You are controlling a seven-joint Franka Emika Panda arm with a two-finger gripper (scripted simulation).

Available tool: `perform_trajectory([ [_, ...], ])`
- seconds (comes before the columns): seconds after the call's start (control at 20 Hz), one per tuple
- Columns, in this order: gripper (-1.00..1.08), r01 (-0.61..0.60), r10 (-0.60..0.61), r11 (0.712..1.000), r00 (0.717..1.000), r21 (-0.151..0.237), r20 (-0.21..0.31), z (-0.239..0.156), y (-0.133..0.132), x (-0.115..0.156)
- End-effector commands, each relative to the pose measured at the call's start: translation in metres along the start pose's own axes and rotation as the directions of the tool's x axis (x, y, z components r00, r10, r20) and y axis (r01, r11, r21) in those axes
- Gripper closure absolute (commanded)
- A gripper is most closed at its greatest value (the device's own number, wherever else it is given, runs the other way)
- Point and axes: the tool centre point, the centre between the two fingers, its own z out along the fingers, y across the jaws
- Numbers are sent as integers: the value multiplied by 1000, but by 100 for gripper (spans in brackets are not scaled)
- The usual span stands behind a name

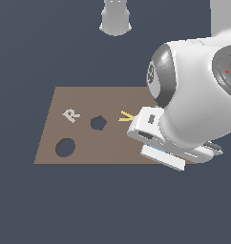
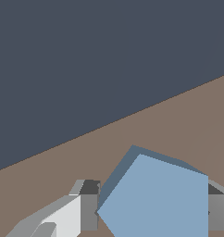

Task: Insert a designated object into the corresponding slot on a board.

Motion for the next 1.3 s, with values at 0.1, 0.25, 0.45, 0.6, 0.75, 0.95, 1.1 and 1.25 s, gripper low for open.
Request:
perform_trajectory([
  [0.1, 108, 0, 0, 1000, 1000, 1, -1, 1, 0, 0],
  [0.25, 108, 0, 0, 1000, 1000, 1, -1, 1, 0, 0],
  [0.45, 108, 0, 0, 1000, 1000, 1, -2, 0, 0, 1],
  [0.6, 108, 0, 0, 1000, 1000, 1, -1, -4, 0, 1],
  [0.75, 108, -1, 1, 1000, 1000, 0, -1, -3, 0, 1],
  [0.95, 108, -22, 22, 1000, 1000, 0, -1, -3, 1, 3],
  [1.1, 108, -57, 57, 998, 998, 0, -1, -3, 4, 6],
  [1.25, 108, -108, 108, 994, 994, 1, -1, -3, 8, 11],
])
